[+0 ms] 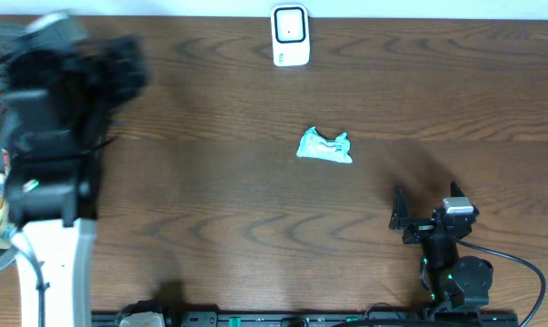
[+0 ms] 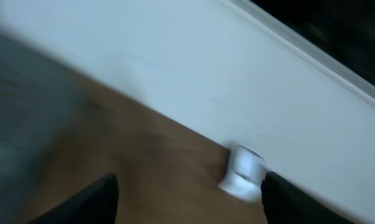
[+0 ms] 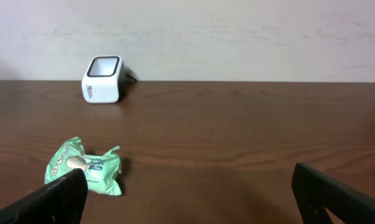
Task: Scan the item barcode
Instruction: 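Move the left gripper back down into the grey basket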
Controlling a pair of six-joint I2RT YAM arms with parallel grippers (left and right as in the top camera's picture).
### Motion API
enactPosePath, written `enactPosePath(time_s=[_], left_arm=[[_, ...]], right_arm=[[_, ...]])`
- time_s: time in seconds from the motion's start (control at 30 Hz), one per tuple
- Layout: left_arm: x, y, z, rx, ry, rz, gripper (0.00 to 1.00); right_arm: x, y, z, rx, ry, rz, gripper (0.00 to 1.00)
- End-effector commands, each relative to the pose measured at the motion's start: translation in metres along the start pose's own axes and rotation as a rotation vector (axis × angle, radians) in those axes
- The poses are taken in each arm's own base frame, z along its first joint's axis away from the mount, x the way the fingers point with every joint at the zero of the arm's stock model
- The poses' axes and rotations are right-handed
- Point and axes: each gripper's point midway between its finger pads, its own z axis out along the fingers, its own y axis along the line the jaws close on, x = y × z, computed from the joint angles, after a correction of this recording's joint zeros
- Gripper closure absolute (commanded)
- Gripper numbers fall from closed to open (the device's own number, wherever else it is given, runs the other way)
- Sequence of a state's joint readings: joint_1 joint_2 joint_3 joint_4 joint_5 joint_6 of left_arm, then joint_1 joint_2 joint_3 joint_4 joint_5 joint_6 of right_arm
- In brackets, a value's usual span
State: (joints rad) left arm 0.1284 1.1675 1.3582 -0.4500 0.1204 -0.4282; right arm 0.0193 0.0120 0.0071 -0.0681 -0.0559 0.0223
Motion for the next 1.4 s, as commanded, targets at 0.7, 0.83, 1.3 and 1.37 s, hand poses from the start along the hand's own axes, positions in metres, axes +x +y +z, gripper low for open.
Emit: enactPosePath(time_s=[0.7, 0.83, 1.3, 1.37], left_arm=[[0.069, 0.327, -0.06, -0.976, 0.323, -0.447, 0.25], [0.091, 0.343, -0.046, -0.991, 0.423, -0.449, 0.26], [0.113, 0.363, -0.011, -0.896, 0.606, -0.208, 0.13], [0.113, 0.358, -0.005, -0.868, 0.629, -0.147, 0.12]], right_arm=[[0.0, 0.001, 0.0, -0.006, -0.001, 0.014, 0.01], [0.0, 0.001, 0.0, -0.006, -0.001, 0.014, 0.01], [0.0, 0.001, 0.0, -0.005, -0.001, 0.014, 0.01], [0.0, 0.001, 0.0, -0.006, -0.001, 0.014, 0.01]])
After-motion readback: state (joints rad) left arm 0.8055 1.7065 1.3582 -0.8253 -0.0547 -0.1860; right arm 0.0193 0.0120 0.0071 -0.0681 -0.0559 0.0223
